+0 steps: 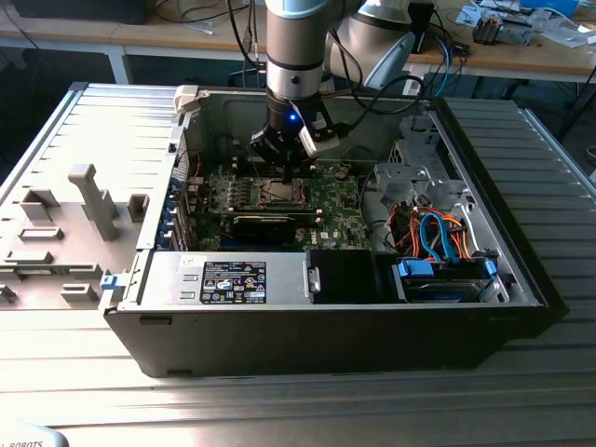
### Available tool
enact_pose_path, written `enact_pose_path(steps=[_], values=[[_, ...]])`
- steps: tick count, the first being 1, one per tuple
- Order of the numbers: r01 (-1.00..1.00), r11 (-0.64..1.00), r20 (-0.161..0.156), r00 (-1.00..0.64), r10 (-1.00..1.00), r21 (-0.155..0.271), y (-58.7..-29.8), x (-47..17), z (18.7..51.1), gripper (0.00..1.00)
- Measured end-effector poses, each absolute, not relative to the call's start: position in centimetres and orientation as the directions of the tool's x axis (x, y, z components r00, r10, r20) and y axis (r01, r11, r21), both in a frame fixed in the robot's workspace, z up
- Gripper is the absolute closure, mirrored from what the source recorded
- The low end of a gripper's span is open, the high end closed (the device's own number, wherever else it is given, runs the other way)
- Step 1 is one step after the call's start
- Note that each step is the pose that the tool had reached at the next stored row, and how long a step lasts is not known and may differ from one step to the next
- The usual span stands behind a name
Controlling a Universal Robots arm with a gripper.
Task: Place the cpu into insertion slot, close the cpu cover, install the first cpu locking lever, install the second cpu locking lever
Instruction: 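Install the first cpu locking lever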
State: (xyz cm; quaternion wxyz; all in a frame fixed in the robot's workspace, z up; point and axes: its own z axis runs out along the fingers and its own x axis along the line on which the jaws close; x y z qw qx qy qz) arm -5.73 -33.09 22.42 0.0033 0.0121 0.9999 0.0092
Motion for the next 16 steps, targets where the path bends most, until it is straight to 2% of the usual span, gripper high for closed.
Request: enact_pose_path(steps=[16], values=[[0.024, 1.000, -0.006, -1.000, 0.024, 0.018, -33.10, -5.75, 22.95, 0.89]])
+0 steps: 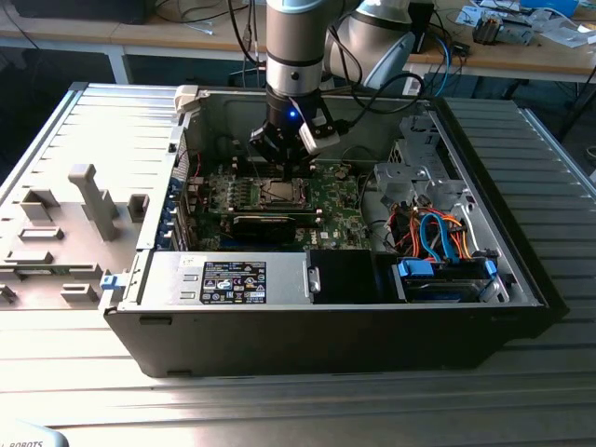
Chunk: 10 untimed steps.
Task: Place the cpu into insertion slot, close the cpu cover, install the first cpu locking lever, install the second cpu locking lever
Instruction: 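Install the first cpu locking lever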
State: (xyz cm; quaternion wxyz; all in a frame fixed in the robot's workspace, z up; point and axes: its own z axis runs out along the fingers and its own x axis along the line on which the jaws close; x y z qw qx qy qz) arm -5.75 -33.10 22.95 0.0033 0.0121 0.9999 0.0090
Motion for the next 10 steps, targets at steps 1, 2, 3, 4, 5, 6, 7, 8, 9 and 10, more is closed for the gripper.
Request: enact_pose_path(steps=[1, 2, 3, 4, 5, 6, 7, 8, 9, 10], values=[[0.024, 1.000, -0.006, -1.000, 0.024, 0.018, -33.10, -5.75, 22.96, 0.89], [0.024, 1.000, -0.006, -1.000, 0.024, 0.018, -33.10, -5.75, 22.96, 0.89], [0.024, 1.000, -0.006, -1.000, 0.024, 0.018, -33.10, -5.75, 22.96, 0.89], [0.024, 1.000, -0.006, -1.000, 0.024, 0.018, -33.10, -5.75, 22.96, 0.89], [0.024, 1.000, -0.006, -1.000, 0.024, 0.018, -33.10, -5.75, 22.96, 0.89], [0.024, 1.000, -0.006, -1.000, 0.024, 0.018, -33.10, -5.75, 22.96, 0.89], [0.024, 1.000, -0.006, -1.000, 0.024, 0.018, -33.10, -5.75, 22.96, 0.89], [0.024, 1.000, -0.006, -1.000, 0.024, 0.018, -33.10, -5.75, 22.97, 0.89], [0.024, 1.000, -0.006, -1.000, 0.024, 0.018, -33.10, -5.75, 22.97, 0.89], [0.024, 1.000, -0.006, -1.000, 0.024, 0.018, -33.10, -5.75, 22.97, 0.89]])
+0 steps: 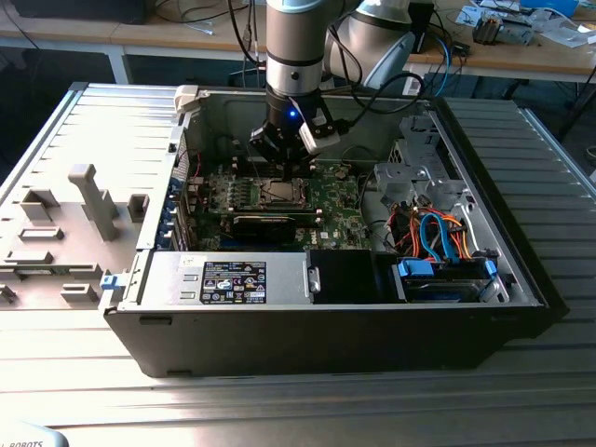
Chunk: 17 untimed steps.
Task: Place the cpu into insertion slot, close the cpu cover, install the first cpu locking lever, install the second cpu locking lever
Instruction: 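Install the first cpu locking lever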
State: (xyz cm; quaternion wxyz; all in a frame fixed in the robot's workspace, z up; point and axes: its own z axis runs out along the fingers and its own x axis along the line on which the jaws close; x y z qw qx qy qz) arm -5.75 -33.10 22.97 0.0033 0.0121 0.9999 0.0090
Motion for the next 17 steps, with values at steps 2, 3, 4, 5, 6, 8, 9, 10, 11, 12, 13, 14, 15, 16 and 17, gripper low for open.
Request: enact_pose_path(steps=[2, 3, 4, 5, 6, 8, 9, 10, 11, 12, 13, 14, 15, 16, 17], values=[[0.024, 1.000, -0.006, -1.000, 0.024, 0.018, -33.1, -5.8, 23.0, 0.89], [0.024, 1.000, -0.006, -1.000, 0.024, 0.018, -33.1, -5.8, 23.0, 0.89], [0.024, 1.000, -0.006, -1.000, 0.024, 0.018, -33.1, -5.9, 23.0, 0.89], [0.024, 1.000, -0.006, -1.000, 0.024, 0.018, -33.1, -6.0, 23.0, 0.89], [0.024, 1.000, -0.007, -1.000, 0.024, 0.018, -33.1, -6.2, 23.0, 0.89], [0.024, 1.000, -0.007, -1.000, 0.024, 0.018, -33.1, -6.6, 23.0, 0.89], [0.024, 1.000, -0.007, -1.000, 0.024, 0.018, -33.1, -6.7, 23.0, 0.89], [0.024, 1.000, -0.007, -1.000, 0.024, 0.018, -33.1, -6.8, 23.0, 0.89], [0.024, 1.000, -0.007, -1.000, 0.024, 0.018, -33.1, -6.9, 23.0, 0.89], [0.024, 1.000, -0.008, -1.000, 0.024, 0.018, -33.1, -7.0, 23.2, 0.89], [0.024, 1.000, -0.008, -1.000, 0.024, 0.018, -33.1, -7.0, 23.3, 0.89], [0.024, 1.000, -0.008, -1.000, 0.024, 0.018, -33.1, -7.1, 23.5, 0.89], [0.024, 1.000, -0.008, -1.000, 0.024, 0.018, -33.1, -7.1, 23.6, 0.89], [0.024, 1.000, -0.008, -1.000, 0.024, 0.018, -33.1, -7.1, 23.7, 0.89], [0.024, 1.000, -0.009, -1.000, 0.024, 0.018, -33.1, -7.2, 23.8, 0.89]])
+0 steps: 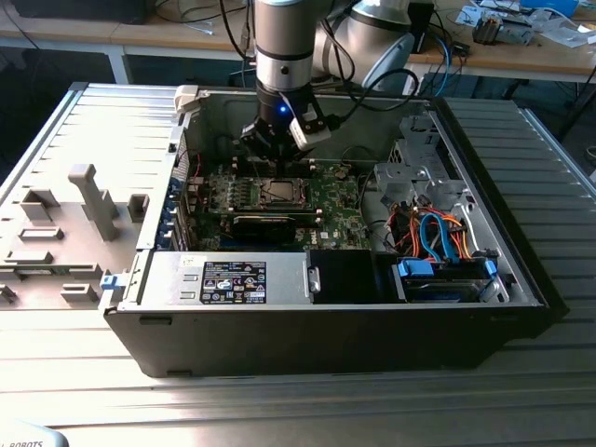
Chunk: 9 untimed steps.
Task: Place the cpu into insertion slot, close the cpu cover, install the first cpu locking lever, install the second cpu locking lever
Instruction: 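Install the first cpu locking lever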
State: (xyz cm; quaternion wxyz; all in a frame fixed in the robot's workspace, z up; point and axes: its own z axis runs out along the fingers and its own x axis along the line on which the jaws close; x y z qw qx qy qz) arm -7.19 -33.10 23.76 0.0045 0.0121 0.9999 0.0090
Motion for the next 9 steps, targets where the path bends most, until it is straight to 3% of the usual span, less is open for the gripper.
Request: enact_pose_path(steps=[9], values=[[0.024, 1.000, -0.010, -1.000, 0.024, 0.018, -33.10, -7.58, 24.52, 0.89]])
